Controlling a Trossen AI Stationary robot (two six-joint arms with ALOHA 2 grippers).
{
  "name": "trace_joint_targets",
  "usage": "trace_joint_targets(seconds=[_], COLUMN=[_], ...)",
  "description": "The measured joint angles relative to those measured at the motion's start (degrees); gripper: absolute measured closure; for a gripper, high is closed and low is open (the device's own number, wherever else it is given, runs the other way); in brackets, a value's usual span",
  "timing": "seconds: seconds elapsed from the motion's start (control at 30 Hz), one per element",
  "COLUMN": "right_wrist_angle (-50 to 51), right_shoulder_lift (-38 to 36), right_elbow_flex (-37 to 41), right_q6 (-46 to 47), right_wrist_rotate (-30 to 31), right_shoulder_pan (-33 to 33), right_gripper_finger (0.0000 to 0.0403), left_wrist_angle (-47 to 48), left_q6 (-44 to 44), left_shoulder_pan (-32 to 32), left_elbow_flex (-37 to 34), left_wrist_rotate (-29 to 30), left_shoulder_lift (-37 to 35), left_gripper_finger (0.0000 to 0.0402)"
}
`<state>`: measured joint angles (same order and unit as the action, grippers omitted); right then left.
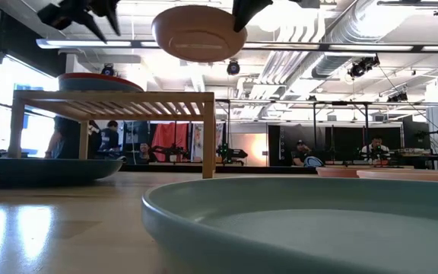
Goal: Place and stack plates onto a shelf
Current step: Stack the light pink plate on the top of the orange plate
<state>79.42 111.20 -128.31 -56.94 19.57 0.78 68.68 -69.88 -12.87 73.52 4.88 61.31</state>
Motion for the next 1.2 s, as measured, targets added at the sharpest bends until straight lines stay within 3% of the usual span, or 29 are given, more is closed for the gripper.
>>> trace_joint_targets(seconds=[0.3,0.7,1.2], right_wrist_angle=[1.14,2.13,2.19], right_shoulder_lift=[0.02,0.02,0.02], right_elbow_flex=[0.0,0.0,0.0], right_q6=[-1.61,-3.52,-3.56], right_wrist_rotate=[-1.3,-3.44,-3.69], right_shoulder_pan=[0.0,0.04,0.07], right_gripper_finger=[0.0403,0.0403,0.0403], left_wrist_angle=[-9.92,-14.15,-17.66], left_q6=[1.17,4.54,6.66], left_shoulder_pan=[-3.77,-7.34,-8.94], left_elbow_flex=[0.0,-0.02,-0.04], left_wrist_rotate=[1.2,1.39,-2.62], left_shoulder_lift=[0.23,4.72,8.57], left_gripper_finger=[0.0284,0.0284,0.0284])
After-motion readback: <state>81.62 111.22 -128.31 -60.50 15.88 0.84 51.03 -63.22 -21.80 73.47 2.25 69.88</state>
